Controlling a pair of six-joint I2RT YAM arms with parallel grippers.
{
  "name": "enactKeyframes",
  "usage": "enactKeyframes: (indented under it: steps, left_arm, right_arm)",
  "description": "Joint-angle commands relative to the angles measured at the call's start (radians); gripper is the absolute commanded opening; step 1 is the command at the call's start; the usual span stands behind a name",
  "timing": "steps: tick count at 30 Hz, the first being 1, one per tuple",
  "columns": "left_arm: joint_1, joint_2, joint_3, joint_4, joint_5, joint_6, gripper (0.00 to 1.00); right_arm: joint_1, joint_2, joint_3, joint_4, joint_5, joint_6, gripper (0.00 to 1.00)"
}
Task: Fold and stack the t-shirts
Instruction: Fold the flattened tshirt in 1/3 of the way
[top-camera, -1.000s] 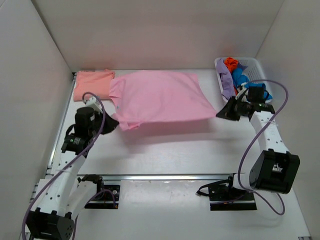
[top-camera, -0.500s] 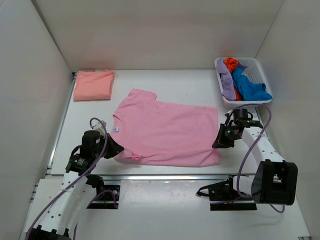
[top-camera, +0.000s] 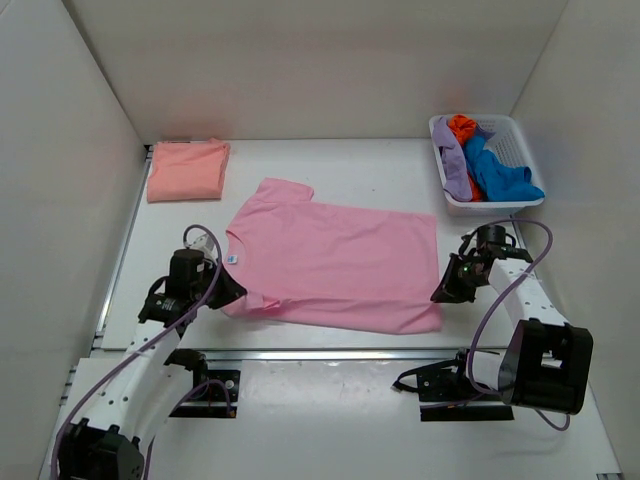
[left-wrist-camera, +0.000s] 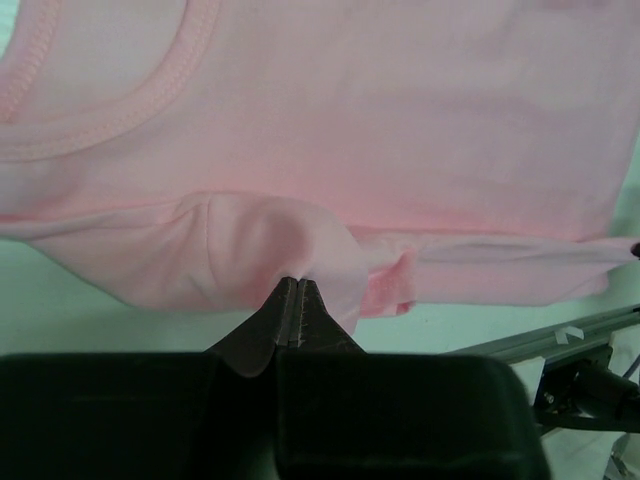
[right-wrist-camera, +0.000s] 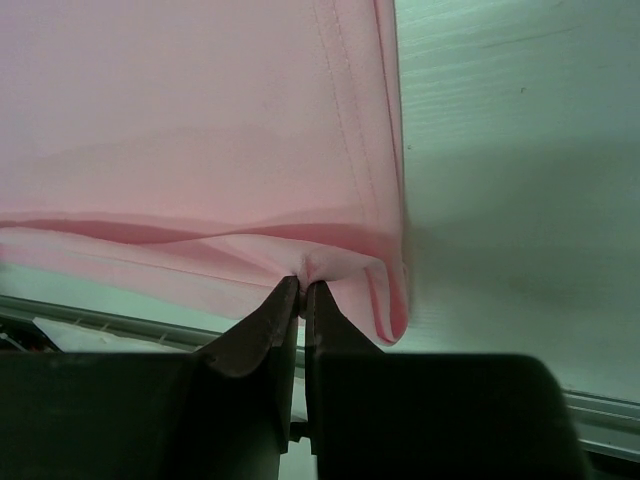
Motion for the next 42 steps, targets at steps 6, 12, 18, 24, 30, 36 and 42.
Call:
enactKeyframes:
  steps: [6, 12, 18, 24, 30, 36, 42]
  left_arm:
    - [0.017, 0.097, 0.079, 0.092, -0.022, 0.042, 0.0]
    - [0.018, 0.204, 0.128, 0.151, -0.022, 0.074, 0.0]
    - [0.015, 0.36, 0.257, 0.168, -0.046, 0.131, 0.0]
    - [0.061, 0.5, 0.402, 0.145, -0.071, 0.188, 0.59]
    - [0.055, 0.491, 0.418, 0.122, -0.109, 0.22, 0.74]
    - [0.032, 0.541, 0.338, 0.112, -0.203, 0.289, 0.68]
    - [0.024, 0.627, 0.323, 0.122, -0.258, 0.324, 0.65]
  right_arm:
    - [-0.003, 0.009, -0.003, 0.038, 0.001, 0.013, 0.0]
    - [-0.006, 0.014, -0.019, 0.055, 0.003, 0.024, 0.0]
    - [-0.012, 0.022, -0.038, 0.089, 0.021, 0.034, 0.01]
    - [-0.024, 0.06, -0.059, 0.153, 0.043, 0.05, 0.15]
    - [-0.003, -0.023, -0.024, 0.167, 0.116, 0.085, 0.42]
    - [0.03, -0.032, 0.008, 0.242, 0.093, 0.08, 0.4]
    - [0.115, 0.127, 0.063, 0.322, 0.078, 0.077, 0.4]
